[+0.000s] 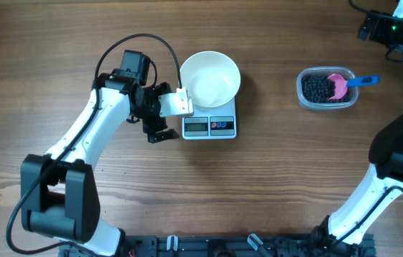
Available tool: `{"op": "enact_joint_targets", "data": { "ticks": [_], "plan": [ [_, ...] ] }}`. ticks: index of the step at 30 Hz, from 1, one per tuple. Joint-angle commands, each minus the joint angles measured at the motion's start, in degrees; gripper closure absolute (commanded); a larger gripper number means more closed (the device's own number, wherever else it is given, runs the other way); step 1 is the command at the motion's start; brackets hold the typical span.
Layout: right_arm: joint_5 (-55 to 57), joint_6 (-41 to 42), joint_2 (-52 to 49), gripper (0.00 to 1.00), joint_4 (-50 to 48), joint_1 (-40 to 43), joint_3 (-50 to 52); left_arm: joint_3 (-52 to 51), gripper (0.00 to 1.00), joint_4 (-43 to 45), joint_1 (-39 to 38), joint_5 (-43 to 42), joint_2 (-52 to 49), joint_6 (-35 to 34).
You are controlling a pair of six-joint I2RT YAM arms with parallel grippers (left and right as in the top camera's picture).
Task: Scoop item into bowl and weigh 150g on scale
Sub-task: 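Hold the left gripper beside the scale display, facing the readout, then move the right gripper to the bean tub and grasp the blue scoop handle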
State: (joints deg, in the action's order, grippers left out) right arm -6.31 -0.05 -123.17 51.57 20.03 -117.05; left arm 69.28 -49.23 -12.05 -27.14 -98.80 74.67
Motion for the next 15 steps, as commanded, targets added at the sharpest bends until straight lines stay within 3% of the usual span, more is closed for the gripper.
{"op": "enact_joint_targets", "data": {
  "ticks": [1,8,15],
  "plan": [
    [0.55,0.46,-1.11,0.00,-0.15,-0.28,-1.11,-0.44,0.00,-0.02,0.02,-1.33,0.42,-0.55],
    [0.63,-1.79,-0.81,0.00,4.20,-0.02,-1.40,-0.44,0.00,-0.02,0.02,-1.33,0.42,-0.55],
    [6.82,-6.82,9.64,0.00,15.87,2.40,-7.19,-0.44,0.00,0.00,0.02,-1.33,0.42,-0.55]
  ]
}}
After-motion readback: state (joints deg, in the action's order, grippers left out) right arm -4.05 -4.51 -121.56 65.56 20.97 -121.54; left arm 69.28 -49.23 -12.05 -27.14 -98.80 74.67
